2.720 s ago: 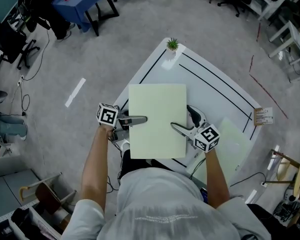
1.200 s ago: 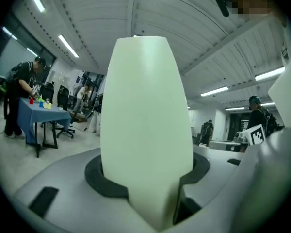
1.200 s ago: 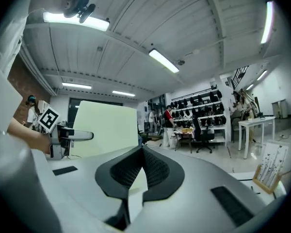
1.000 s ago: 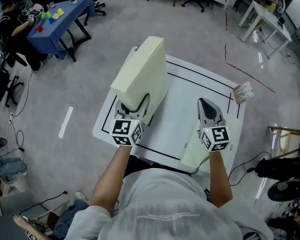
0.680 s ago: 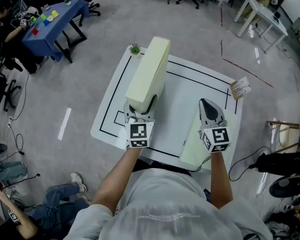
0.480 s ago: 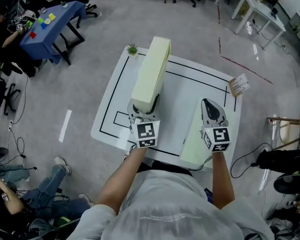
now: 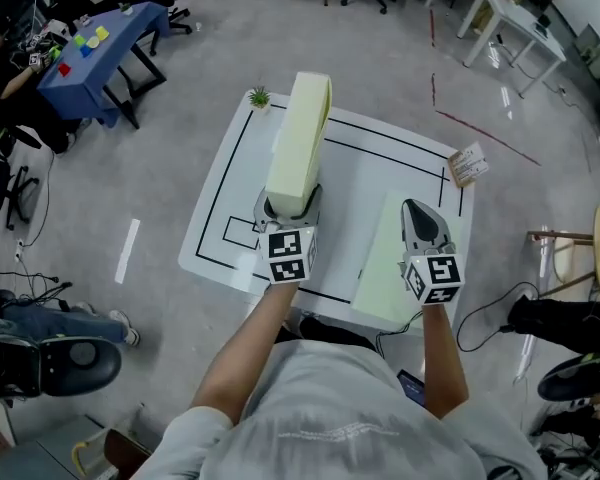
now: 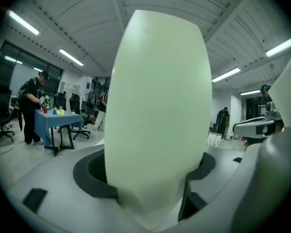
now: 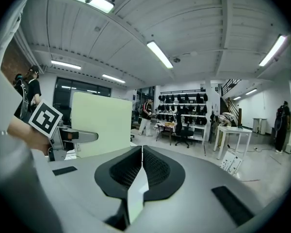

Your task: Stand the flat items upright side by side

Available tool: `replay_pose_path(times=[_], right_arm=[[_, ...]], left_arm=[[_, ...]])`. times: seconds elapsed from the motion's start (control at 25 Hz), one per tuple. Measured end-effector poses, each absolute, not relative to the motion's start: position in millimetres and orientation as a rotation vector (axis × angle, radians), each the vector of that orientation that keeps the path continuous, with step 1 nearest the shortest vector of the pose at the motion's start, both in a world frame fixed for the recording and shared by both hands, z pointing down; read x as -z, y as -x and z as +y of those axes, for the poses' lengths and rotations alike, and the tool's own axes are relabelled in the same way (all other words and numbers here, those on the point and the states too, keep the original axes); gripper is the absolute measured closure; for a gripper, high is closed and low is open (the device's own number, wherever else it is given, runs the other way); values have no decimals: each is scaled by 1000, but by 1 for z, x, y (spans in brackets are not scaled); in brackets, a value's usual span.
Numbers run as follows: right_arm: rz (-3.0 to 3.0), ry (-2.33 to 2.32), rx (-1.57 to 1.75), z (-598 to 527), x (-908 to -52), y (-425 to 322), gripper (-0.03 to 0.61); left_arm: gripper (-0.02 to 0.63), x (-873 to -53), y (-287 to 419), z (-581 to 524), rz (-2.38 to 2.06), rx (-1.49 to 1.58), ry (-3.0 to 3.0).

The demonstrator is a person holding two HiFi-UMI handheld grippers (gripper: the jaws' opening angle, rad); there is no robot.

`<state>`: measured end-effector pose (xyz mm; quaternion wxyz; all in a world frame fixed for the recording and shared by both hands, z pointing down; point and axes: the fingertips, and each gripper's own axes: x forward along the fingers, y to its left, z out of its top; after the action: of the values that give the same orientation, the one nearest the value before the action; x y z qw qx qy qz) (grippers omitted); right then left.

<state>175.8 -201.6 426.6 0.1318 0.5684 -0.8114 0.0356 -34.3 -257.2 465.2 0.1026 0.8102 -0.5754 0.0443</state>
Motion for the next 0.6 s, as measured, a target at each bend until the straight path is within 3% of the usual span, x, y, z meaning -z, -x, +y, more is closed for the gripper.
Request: replay_pose_path(times=[0.6], right_arm=[[-2214,-1797,-291,-102,-416,-230,514]], left_arm=[[236,-474,69,-165,-1460,-89,-2345]])
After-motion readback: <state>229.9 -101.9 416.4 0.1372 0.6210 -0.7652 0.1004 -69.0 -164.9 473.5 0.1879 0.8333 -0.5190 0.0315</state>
